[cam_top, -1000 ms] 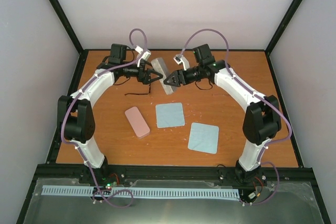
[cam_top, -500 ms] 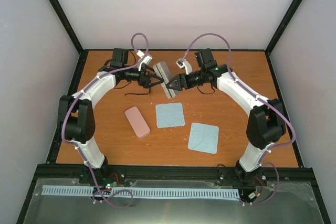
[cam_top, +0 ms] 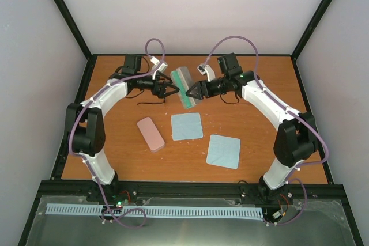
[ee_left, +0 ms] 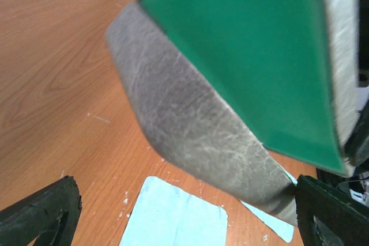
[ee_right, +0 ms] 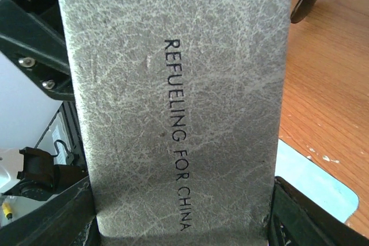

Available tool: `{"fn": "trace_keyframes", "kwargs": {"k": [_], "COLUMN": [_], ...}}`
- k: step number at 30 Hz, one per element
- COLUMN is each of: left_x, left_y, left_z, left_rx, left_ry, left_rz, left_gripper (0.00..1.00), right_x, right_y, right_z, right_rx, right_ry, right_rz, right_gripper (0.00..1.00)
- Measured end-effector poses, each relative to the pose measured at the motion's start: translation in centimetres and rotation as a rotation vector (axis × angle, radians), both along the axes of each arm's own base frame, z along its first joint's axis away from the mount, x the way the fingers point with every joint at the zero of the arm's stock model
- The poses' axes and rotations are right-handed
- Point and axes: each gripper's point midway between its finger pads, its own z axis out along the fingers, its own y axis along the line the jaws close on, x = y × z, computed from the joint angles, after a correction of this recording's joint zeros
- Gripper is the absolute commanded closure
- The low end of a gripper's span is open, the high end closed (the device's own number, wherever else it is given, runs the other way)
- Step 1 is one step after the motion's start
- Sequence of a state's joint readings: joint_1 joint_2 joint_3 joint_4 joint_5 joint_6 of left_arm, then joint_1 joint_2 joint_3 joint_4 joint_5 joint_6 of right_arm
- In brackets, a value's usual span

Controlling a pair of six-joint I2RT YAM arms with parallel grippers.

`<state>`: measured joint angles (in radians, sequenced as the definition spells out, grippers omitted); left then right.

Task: Organize the sunglasses
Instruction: Open the sunglasses case, then place the sunglasses case at the center of the board.

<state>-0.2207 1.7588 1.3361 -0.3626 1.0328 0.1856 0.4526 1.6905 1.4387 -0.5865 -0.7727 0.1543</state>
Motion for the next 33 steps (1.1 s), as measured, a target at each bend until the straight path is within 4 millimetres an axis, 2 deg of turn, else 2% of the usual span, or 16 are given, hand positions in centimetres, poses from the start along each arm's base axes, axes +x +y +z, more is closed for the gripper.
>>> {"fn": "trace_keyframes", "kwargs": {"k": [4, 6, 8, 12, 16, 18, 21, 27, 29, 31, 33], "left_x": [1.0, 2.0, 2.1, 2.3, 2.9, 3.0, 2.8, 1.8, 1.8, 2.0, 2.0], "left_y": [0.3, 0.7, 0.6, 0.3, 0.8, 1.1, 1.5, 2.6, 3.1, 3.6, 4.2], "left_z": [-1.8, -3.3, -4.3, -4.1, -4.0, -3.3, -1.4, 2.6, 2.7, 2.2, 1.4], "left_rx": [0.043, 0.082, 0.086, 0.096, 0.123, 0.131, 0.136, 0.143, 0.152, 0.165, 0.181], "left_ry": [0.010, 0.018, 0.044, 0.029, 0.009, -0.011, -0.063, -0.183, -0.192, -0.186, -0.171], "left_rz": [0.028, 0.059, 0.056, 0.056, 0.090, 0.105, 0.126, 0.166, 0.178, 0.194, 0.207], "left_gripper": [0.01, 0.00, 0.00, 0.00, 0.00, 0.01, 0.00, 0.01, 0.01, 0.00, 0.00], "right_x": [-0.1, -1.0, -1.6, -1.3, -0.2, 1.3, 4.7, 11.3, 12.4, 13.2, 13.5], "right_y": [-0.6, -0.3, -0.2, -1.0, -2.0, -2.9, -4.7, -8.3, -8.5, -7.9, -7.0], "right_z": [0.3, 1.2, 1.6, 0.6, -0.2, -1.0, -2.7, -9.2, -11.2, -13.0, -14.0], "right_rx": [-0.002, 0.023, 0.016, -0.029, -0.096, -0.133, -0.164, -0.190, -0.194, -0.184, -0.156], "right_ry": [0.003, -0.010, -0.024, -0.022, -0.020, -0.002, 0.044, 0.222, 0.274, 0.331, 0.374], "right_rz": [-0.008, 0.021, 0.022, -0.020, -0.092, -0.144, -0.238, -0.371, -0.373, -0.353, -0.325], "right_gripper": [0.97, 0.97, 0.97, 0.97, 0.97, 0.97, 0.97, 0.97, 0.97, 0.97, 0.96]}}
